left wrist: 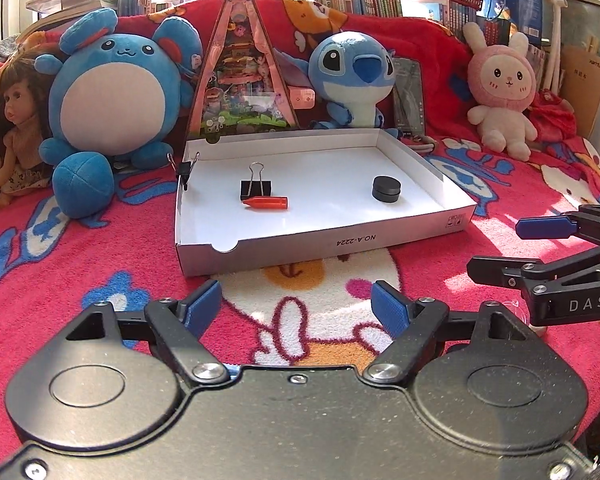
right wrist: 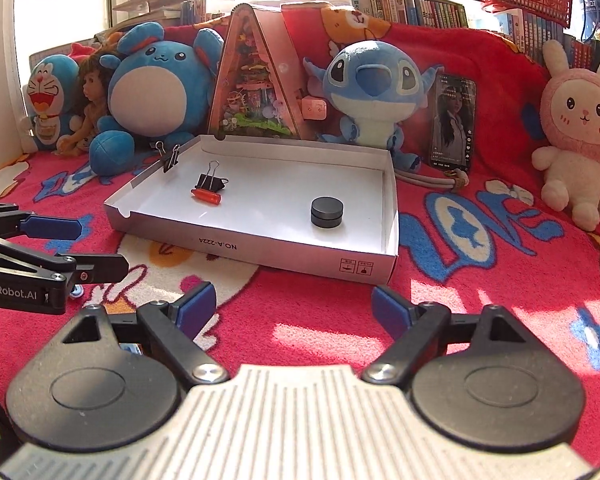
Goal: Organize rigid objects
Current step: 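Move both tools out of the box toward the objects on the blanket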
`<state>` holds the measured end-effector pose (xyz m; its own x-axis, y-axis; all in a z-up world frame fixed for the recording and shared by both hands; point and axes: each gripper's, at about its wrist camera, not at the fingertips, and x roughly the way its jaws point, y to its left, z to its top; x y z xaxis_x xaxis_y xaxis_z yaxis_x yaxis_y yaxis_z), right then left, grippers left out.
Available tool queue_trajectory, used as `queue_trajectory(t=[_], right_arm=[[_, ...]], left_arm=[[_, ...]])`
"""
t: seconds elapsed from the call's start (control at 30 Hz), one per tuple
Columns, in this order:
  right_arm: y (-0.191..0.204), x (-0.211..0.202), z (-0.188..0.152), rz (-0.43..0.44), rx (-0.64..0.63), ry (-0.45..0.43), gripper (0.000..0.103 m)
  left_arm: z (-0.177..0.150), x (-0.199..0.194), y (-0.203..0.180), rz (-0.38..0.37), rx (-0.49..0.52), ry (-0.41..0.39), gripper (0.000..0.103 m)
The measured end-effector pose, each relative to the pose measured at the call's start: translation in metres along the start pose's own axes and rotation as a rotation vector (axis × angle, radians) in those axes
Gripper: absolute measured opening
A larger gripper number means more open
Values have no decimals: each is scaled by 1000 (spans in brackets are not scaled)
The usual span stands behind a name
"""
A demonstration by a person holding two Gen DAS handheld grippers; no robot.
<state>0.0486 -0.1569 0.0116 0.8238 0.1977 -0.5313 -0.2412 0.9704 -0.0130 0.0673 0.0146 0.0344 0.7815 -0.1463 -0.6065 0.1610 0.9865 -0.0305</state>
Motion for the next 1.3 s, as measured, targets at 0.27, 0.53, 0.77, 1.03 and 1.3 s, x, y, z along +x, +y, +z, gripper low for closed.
queue_trajectory(t=[0.27,0.53,0.77,1.03,1.3], right_arm=[[4,-12,-16,-12,-19,-4,91],[2,-21,-33,-27,-9,7,91],[0,-33,-46,-29,-1,0,91],[10,-40,-56,-28,-39,-11,83],[25,-45,-56,78,-24,-9,71]], left_arm=[[-17,-9,4,20,9,4,81],[-29,-15,11,28,-6,15,81],[-42,-21,15,39,-16,27,80],[-48,-26,18,28,-43,30,59],[-46,-21,23,77,-41,4,53]])
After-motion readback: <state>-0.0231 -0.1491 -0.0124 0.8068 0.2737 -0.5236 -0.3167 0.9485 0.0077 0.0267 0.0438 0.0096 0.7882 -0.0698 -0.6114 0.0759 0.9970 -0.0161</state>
